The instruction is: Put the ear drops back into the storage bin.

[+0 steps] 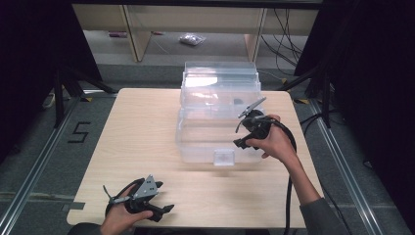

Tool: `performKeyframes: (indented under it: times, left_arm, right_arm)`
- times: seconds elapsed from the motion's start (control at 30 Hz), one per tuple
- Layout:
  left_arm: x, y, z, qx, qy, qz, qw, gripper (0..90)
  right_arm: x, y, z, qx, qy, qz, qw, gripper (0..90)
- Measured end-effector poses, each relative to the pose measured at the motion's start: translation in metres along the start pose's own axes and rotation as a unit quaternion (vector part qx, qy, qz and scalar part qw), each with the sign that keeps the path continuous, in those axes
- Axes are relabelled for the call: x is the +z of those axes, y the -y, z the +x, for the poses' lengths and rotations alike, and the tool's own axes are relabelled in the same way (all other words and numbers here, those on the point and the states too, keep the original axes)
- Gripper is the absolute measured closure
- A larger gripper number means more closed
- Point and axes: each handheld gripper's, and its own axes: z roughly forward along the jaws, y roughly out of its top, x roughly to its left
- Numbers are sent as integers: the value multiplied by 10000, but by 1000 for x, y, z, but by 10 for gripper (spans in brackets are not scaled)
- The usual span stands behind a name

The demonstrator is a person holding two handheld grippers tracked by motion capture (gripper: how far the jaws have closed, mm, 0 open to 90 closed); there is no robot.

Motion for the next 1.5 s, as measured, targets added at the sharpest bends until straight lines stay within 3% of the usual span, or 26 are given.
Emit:
performKeyframes:
  times: [0.13, 0.23, 0.33, 0.47, 0.67, 0.83, 0.9, 1.0, 1.07, 1.1, 1.17, 1.23, 1.3, 1.5]
  left_arm:
    - [0, 0, 0, 2, 0, 0, 10000, 150]
    - [0, 0, 0, -1, -4, -7, 10000, 150]
    - [0, 0, 0, -5, -2, -8, 10000, 150]
    - [0, 0, 0, -10, -2, -7, 10000, 150]
    - [0, 0, 0, -12, -4, -9, 10000, 150]
    - [0, 0, 0, -6, -7, -9, 10000, 151]
    - [0, 0, 0, -69, -12, -5, 10000, 150]
    - [0, 0, 0, -4, -8, -7, 10000, 150]
    - [0, 0, 0, -31, -6, -5, 10000, 151]
    - [0, 0, 0, 0, -8, -7, 10000, 150]
    - [0, 0, 0, 0, -8, -3, 10000, 151]
    - [0, 0, 0, -9, -3, 9, 10000, 151]
    - [0, 0, 0, -3, -9, -8, 10000, 151]
    - [0, 0, 0, 1, -10, -6, 10000, 150]
  right_arm:
    - [-3, 0, 4, 61, -34, -18, 10000, 263]
    - [-5, 2, 8, -88, -69, -104, 9999, 259]
    - [-5, 3, 12, 15, -125, -66, 9999, 259]
    - [-6, 6, 14, -137, -78, -155, 9998, 259]
    - [-10, 8, 20, -65, -38, -158, 9998, 259]
    - [-10, 8, 28, -310, -107, -278, 9991, 259]
    - [-11, 9, 29, -306, -128, -290, 9990, 259]
    - [-11, 10, 32, -232, -156, -283, 9992, 258]
    - [-10, 11, 31, -336, -125, -314, 9989, 258]
    - [-11, 12, 33, -217, -174, -280, 9992, 258]
    - [-12, 14, 35, -204, -192, -262, 9993, 257]
    - [-11, 15, 36, -322, -178, -306, 9989, 257]
    - [-11, 16, 39, -231, -212, -282, 9991, 257]
    - [-12, 19, 42, -316, -241, -355, 9986, 245]
